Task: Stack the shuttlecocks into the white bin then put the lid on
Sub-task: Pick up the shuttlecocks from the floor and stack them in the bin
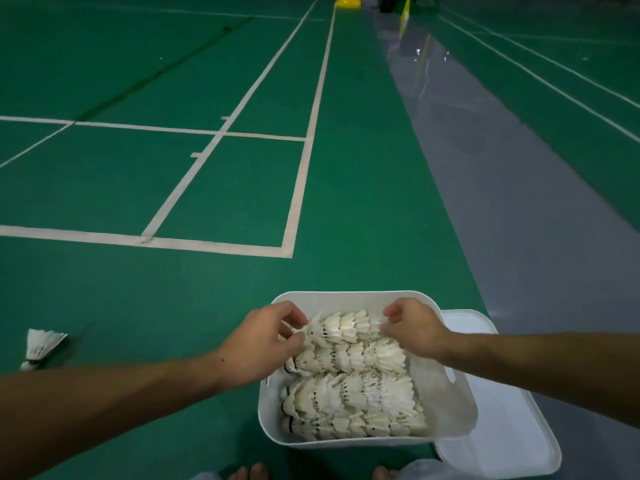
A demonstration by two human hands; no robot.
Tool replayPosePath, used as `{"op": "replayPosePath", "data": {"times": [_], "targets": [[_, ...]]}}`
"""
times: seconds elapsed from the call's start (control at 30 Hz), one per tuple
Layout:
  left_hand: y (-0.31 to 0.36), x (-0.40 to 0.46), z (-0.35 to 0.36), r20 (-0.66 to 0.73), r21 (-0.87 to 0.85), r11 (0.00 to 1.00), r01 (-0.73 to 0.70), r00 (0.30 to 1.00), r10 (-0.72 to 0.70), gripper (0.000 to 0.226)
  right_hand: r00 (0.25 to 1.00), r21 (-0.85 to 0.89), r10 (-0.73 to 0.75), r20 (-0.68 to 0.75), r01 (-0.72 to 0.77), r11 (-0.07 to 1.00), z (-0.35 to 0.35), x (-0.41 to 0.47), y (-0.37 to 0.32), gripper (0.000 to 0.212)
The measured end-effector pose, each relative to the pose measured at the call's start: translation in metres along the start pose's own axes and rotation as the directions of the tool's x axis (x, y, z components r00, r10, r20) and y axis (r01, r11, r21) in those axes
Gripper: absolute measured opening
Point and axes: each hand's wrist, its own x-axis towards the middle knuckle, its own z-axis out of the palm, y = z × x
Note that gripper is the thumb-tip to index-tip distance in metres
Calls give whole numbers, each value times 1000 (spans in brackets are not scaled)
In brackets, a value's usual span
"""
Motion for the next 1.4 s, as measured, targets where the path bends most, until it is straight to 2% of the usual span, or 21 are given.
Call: {"op": "replayPosePath", "data": {"times": [0.1,0.23,0.3,0.47,0.57,0.67,0.8,0.9,0.93,1.0,1.1,1.17,1.2,1.27,1.33,1.4], "targets": [[-13,-27,-26,-96,-35,999,8,995,-11,6,964,-58,-261,-53,258,964,-3,-33,-25,17],[-56,-51,-60,-199,-16,999,36,979,-38,9,835,-175,-545,73,549,817,7,-54,-80,10],[-86,-62,-73,-245,54,996,67,968,-52,11,769,-195,-626,127,638,745,25,-51,-111,10],[-177,-85,-117,-336,157,944,290,915,-225,5,639,-132,-750,171,769,625,115,-25,-196,12],[-249,-105,-143,-446,158,856,492,809,-383,7,572,-35,-797,192,816,577,178,-16,-243,13],[-316,-112,-166,-553,56,742,668,639,-534,17,556,31,-802,218,818,575,226,-4,-272,14],[-380,-108,-193,-566,-126,601,789,441,-697,58,544,96,-781,306,799,594,255,14,-289,15],[-413,-96,-191,-500,-211,540,815,384,-776,78,571,133,-759,312,765,631,256,28,-290,11],[-422,-92,-188,-475,-218,517,828,373,-797,77,590,145,-747,307,747,649,255,32,-289,10],[-434,-87,-181,-422,-224,484,846,363,-831,63,633,174,-711,306,697,695,254,40,-284,8],[-433,-80,-173,-431,-208,490,846,371,-823,23,661,199,-670,338,645,737,249,47,-277,7],[-418,-70,-167,-451,-233,554,800,416,-790,19,668,205,-650,361,624,754,242,50,-272,6],[-403,-64,-164,-455,-253,606,754,460,-763,20,674,207,-639,370,611,764,236,51,-270,6],[-367,-50,-158,-450,-253,734,631,595,-666,28,689,189,-626,365,604,775,219,52,-266,5],[-312,-40,-156,-395,-204,850,485,754,-525,28,704,167,-624,339,607,777,192,49,-261,7],[-248,-35,-154,-324,-118,938,325,881,-346,27,734,166,-611,296,591,790,158,40,-254,19]]}}
